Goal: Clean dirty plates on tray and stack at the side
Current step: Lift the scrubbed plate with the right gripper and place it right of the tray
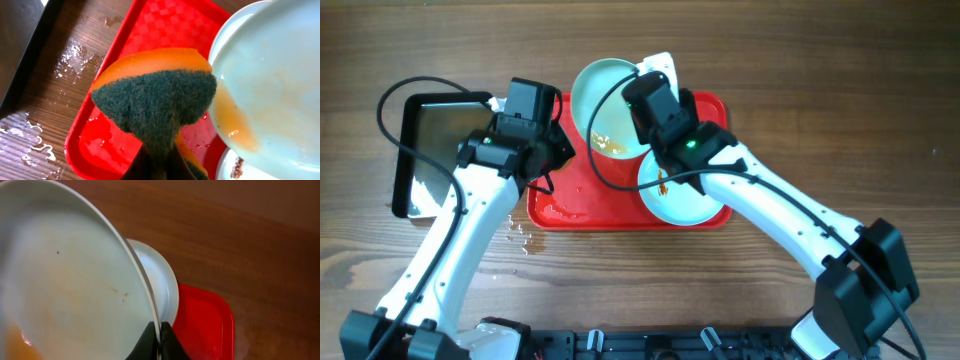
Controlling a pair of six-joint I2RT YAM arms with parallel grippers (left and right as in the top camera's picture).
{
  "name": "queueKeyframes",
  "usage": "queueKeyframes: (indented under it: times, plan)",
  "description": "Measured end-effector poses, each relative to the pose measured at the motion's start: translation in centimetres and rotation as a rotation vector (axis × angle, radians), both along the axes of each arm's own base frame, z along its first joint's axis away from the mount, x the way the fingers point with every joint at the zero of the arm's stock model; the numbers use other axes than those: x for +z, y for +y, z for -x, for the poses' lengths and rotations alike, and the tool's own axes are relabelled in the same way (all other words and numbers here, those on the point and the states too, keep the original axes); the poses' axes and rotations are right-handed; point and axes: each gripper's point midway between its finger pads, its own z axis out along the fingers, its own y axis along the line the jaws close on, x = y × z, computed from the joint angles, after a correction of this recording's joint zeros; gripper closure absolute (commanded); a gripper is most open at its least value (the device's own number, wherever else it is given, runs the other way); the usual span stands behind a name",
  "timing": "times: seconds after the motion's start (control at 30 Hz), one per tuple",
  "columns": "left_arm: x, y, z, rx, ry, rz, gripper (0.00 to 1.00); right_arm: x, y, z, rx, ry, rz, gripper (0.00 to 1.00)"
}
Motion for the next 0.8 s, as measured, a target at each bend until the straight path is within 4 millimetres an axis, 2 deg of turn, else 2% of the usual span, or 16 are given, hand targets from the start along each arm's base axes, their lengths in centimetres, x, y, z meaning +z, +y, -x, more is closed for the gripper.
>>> queueKeyframes:
  times: [0.07,0.2,0.37,0.5,0.67,0.77,0.8]
  plan:
    - [-0.7,0.1,-0.1,0.004,0.021,-0.014,0.96,0.2,1.1,0.0,0.028,-0.057,0.084,0.96]
    - [-2.8,0.2,-0.2,0.006,0.08,-0.036,0.96,-1.7,2.2,0.6,0.086,-0.13,0.435,0.96]
    - [-2.8,0.3,-0.2,0.008,0.082,-0.04,0.96,0.0,3.1,1.4,0.076,-0.221,0.575,0.96]
    - [-2.8,0.4,-0.2,0.009,0.081,-0.043,0.96,0.1,2.9,1.5,0.057,-0.227,0.58,0.96]
    - [-2.8,0.4,-0.2,0.009,0.081,-0.043,0.96,0.0,2.7,1.6,-0.015,-0.233,0.473,0.96]
    - [-2.8,0.4,-0.2,0.009,0.08,-0.043,0.96,-1.9,2.0,1.7,-0.005,-0.117,0.341,0.96]
    - [-2.8,0.4,-0.2,0.009,0.08,-0.043,0.96,-2.7,0.7,1.1,-0.007,-0.026,0.23,0.96]
